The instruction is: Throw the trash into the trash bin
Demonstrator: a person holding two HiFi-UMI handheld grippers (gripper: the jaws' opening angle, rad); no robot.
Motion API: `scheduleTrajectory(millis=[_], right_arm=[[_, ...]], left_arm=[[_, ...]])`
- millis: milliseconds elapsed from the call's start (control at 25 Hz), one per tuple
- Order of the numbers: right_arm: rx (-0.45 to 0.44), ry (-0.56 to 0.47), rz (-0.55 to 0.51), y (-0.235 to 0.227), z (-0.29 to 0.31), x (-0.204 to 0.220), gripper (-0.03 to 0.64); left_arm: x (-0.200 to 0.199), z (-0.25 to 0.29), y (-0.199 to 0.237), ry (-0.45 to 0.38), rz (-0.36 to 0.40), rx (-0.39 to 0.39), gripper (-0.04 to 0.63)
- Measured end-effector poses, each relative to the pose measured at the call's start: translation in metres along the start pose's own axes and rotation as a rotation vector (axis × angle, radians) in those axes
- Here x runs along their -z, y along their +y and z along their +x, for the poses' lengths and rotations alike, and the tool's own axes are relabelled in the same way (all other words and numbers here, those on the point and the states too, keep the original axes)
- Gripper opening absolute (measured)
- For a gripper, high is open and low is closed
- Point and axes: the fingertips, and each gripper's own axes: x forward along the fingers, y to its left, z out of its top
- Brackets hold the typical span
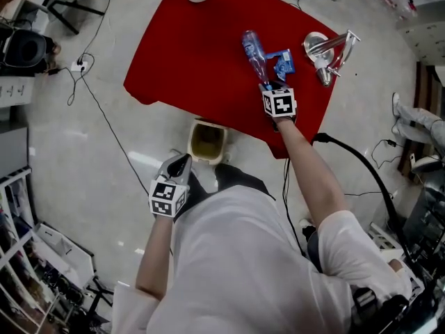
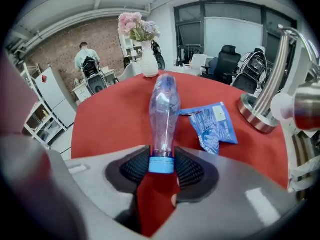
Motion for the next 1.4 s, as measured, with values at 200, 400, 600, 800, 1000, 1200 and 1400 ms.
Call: scheduleTrajectory(millis=[200,400,600,800,1000,1200,1400], right_arm=[[-0.04,-0.023,0.028,0.014,-0.021,0.001,0.152],[-0.055,-0.052,0.067,0.026,-0.047,0.007,0.152],[-0.068,-0.067,0.113,0.043,-0.074,0.018,0.152],[-0.096,-0.081,0.202,0.058,-0.099,0.037,0.152],[-0.16,-0.113,0.396,0.076,-0.115,0.054,0.152],[-0.231,-0.16,0.559,0.095,-0.125,0.063,0.152],[-0.291,-0.195,0.655,0.112,-0.138,0.068,0.152]], left_arm=[[-0.003,-0.009,0.006,-0.01,0.021,0.004,0.005],[-0.005,-0.017,0.009,-0.021,0.048,0.017,0.005],[-0.003,-0.029,0.007,-0.032,0.067,0.043,0.005],[0.002,-0.033,0.0,-0.031,0.092,0.078,0.005],[0.009,-0.04,-0.002,-0.026,0.119,0.111,0.005],[0.016,-0.047,0.004,-0.026,0.136,0.133,0.005],[0.019,-0.052,0.008,-0.02,0.153,0.153,0.005]])
